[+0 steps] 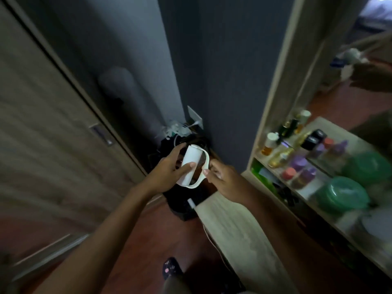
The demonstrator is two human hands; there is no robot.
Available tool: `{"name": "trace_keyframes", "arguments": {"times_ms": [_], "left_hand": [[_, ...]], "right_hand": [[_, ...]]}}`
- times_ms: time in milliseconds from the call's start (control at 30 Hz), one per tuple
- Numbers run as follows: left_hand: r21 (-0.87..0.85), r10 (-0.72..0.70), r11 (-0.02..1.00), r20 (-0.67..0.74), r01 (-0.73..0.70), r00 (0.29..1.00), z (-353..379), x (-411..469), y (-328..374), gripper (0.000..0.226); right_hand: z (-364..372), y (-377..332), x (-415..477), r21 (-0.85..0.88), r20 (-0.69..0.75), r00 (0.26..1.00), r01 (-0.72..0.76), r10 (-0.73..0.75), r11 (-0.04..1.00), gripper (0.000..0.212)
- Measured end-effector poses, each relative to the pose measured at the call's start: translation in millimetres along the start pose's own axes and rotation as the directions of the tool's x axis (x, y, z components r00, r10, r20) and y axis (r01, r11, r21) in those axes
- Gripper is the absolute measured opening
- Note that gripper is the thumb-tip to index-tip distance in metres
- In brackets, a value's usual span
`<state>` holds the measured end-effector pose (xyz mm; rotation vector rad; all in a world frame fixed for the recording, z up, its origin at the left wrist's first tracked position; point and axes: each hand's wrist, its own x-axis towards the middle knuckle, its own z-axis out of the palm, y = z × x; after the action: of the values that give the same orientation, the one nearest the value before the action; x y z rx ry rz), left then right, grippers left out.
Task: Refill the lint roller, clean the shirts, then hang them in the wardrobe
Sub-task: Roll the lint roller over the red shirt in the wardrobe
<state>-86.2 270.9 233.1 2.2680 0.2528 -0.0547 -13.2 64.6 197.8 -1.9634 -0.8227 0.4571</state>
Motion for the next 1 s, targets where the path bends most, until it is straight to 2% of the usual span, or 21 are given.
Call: {"name": "trace_keyframes", "arguments": {"times_ms": [200,300,433,533,600,733,867,1000], "left_hand": [[-0.016,-0.011,1.000,-0.168,0.008,0.986,-89,-1,-66,0.048],[0.126,0.003,0.992,-0.231,0.027,0.973,-130,7,-111,0.038],[0.263,-0.087,0.945,-0.374,0.195,0.923,-179,30,-176,0.021],[0.250,-0.184,0.906,-0.495,0.342,0.849,-212,51,-221,0.027],[0.234,-0.245,0.881,-0.520,0.412,0.818,-228,66,-243,0.028],[0.278,-0.310,0.820,-0.519,0.500,0.797,-245,96,-282,0.029],[0.300,-0.334,0.795,-0.510,0.528,0.793,-250,120,-311,0.036],[0.364,-0.304,0.763,-0.527,0.534,0.794,-253,130,-325,0.040]], "right_hand": [[62,-45,79,-0.093,0.043,0.998,0.041,-0.037,0.995,0.030],[95,-65,124,-0.091,0.064,0.998,0.016,-0.010,0.996,0.035],[141,-87,182,-0.074,0.012,0.996,-0.087,0.089,0.993,0.033],[178,-99,223,0.005,-0.017,0.988,-0.156,0.156,0.988,0.033],[199,-103,245,0.056,-0.006,0.978,-0.206,0.207,0.977,0.032],[231,-106,275,0.164,0.011,0.962,-0.269,0.271,0.949,0.021],[249,-103,288,0.201,0.039,0.951,-0.308,0.307,0.930,0.011],[256,-96,296,0.207,0.072,0.948,-0.317,0.308,0.926,0.021]]}}
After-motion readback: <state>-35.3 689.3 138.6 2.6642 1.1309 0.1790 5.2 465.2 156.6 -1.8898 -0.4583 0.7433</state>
